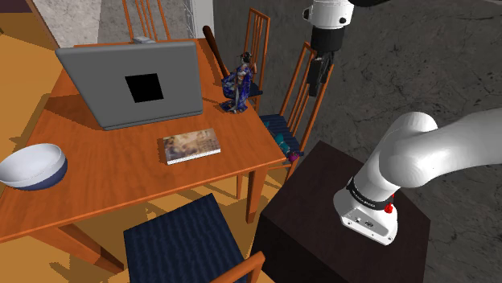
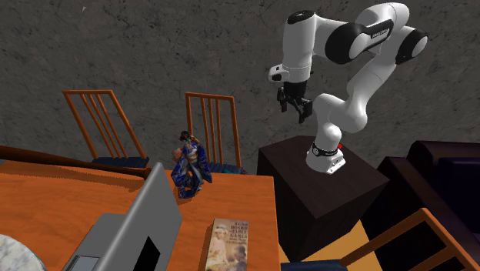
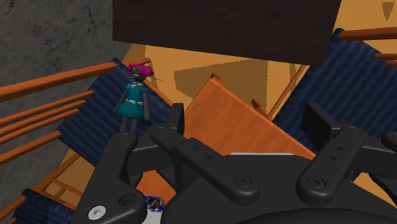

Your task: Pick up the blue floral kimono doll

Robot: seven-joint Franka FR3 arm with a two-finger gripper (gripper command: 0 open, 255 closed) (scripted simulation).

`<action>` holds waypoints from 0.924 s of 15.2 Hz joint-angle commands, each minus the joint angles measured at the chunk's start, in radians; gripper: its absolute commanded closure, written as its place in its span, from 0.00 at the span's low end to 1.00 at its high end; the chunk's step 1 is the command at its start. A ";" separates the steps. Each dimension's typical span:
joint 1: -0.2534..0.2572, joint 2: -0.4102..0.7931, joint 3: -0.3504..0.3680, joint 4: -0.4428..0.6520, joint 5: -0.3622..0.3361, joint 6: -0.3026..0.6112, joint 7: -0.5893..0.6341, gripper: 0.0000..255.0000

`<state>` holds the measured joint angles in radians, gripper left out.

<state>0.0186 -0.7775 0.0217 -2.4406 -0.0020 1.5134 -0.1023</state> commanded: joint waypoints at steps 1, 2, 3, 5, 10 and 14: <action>0.000 0.000 0.000 0.000 0.000 0.000 0.000 0.00; -0.004 0.037 -0.010 0.018 -0.006 0.022 -0.011 0.00; -0.008 0.074 -0.019 0.036 -0.012 0.043 -0.021 0.00; -0.014 0.149 -0.038 0.078 -0.021 0.081 -0.042 0.00; -0.026 0.336 -0.080 0.202 -0.030 0.156 -0.095 0.00; -0.033 0.486 -0.109 0.323 -0.024 0.194 -0.137 0.00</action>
<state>-0.0140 -0.3342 -0.0813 -2.1505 -0.0294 1.6958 -0.2306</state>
